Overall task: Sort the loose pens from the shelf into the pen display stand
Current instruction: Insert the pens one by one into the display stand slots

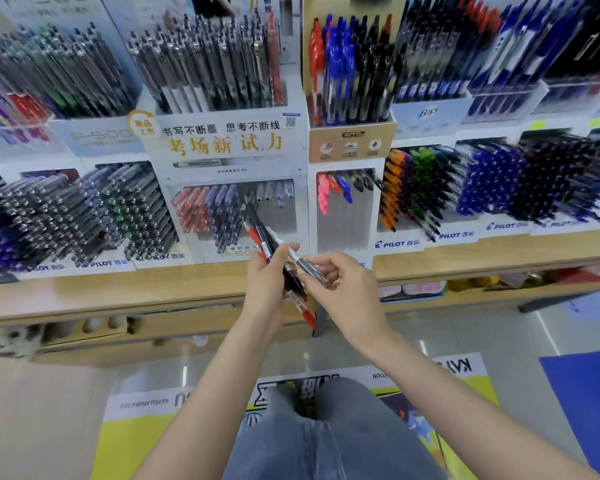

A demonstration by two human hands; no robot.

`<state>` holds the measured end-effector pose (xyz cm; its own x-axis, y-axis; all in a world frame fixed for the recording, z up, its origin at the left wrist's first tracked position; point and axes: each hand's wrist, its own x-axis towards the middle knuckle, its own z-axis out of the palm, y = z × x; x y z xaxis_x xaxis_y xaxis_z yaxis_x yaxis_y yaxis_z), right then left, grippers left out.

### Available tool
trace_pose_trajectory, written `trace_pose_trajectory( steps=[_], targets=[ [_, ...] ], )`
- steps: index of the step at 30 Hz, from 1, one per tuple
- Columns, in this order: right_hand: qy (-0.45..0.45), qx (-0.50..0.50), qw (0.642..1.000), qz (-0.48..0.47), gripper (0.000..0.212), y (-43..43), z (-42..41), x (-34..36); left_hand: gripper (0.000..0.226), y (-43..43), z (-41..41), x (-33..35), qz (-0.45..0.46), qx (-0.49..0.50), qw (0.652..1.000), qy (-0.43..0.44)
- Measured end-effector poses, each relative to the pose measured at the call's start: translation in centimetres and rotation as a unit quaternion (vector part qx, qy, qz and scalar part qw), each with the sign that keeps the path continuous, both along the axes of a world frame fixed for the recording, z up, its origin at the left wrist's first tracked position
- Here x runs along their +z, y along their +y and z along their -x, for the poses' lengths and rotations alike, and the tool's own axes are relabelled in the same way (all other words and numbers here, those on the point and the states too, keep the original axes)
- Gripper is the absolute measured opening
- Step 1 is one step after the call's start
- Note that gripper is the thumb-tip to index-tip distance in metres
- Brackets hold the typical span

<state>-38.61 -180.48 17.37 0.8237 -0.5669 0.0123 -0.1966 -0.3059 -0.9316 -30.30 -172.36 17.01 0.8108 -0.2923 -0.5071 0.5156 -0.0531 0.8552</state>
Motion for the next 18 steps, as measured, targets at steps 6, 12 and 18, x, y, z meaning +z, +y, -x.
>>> trace_pose_trajectory(
  steps=[6, 12, 18],
  targets=[
    [-0.047, -0.016, 0.999, 0.007, 0.018, -2.1, 1.1, 0.3, 0.020, -1.9, 1.4, -0.6, 0.073, 0.050, 0.994, 0.067],
    [-0.060, 0.011, 0.997, 0.049, 0.012, -4.1, 1.0, 0.2, 0.017, -2.8, 3.3, -2.1, 0.038, 0.062, 0.995, 0.074],
    [-0.058, -0.005, 0.997, 0.057, 0.024, -3.9, 0.8, 0.1, 0.015, -0.3, 3.5, -2.8, -0.028, 0.043, 0.998, 0.024]
  ],
)
